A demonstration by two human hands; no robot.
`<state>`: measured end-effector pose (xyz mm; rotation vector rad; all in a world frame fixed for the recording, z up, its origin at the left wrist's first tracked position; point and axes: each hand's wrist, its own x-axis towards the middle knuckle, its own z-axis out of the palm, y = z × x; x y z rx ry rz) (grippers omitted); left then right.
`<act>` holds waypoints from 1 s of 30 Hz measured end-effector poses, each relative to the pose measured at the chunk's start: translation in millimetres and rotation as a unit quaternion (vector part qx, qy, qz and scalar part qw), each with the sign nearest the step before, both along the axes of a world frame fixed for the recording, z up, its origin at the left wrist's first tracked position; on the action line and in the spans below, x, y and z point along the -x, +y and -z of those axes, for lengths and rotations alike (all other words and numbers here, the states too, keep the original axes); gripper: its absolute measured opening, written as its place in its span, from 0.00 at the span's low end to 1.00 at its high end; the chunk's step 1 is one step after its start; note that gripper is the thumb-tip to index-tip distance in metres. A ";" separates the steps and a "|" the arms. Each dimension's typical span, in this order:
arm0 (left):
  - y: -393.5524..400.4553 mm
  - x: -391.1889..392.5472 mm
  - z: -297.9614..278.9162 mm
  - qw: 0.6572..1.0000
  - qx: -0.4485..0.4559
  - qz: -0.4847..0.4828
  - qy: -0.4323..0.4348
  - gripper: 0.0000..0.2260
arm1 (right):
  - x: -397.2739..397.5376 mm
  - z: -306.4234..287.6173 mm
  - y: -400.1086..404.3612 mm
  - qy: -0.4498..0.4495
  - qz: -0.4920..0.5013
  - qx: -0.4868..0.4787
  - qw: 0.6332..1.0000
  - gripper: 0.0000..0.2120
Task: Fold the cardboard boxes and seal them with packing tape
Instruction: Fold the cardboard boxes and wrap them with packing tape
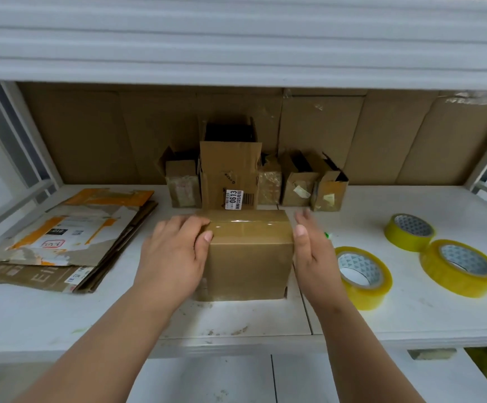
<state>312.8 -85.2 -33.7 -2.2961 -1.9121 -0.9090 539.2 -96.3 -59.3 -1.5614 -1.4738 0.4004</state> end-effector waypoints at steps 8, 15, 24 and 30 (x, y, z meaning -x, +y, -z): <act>1.3 -16.6 -7.9 0.999 -0.047 -0.016 0.020 0.12 | -58.0 38.8 -13.3 -0.222 0.232 0.310 0.895 0.27; 2.2 -26.3 -13.0 0.993 -0.050 -0.038 0.101 0.18 | -63.3 36.4 -13.6 -0.231 0.197 0.267 0.915 0.20; 10.3 -38.0 -36.8 0.992 -0.004 -0.029 0.124 0.17 | -40.9 -35.6 -23.9 -0.103 0.061 0.041 0.992 0.19; 13.7 -41.1 -50.2 0.987 0.093 -0.018 0.128 0.15 | -16.6 -60.7 -25.2 -0.105 -0.028 -0.063 0.992 0.17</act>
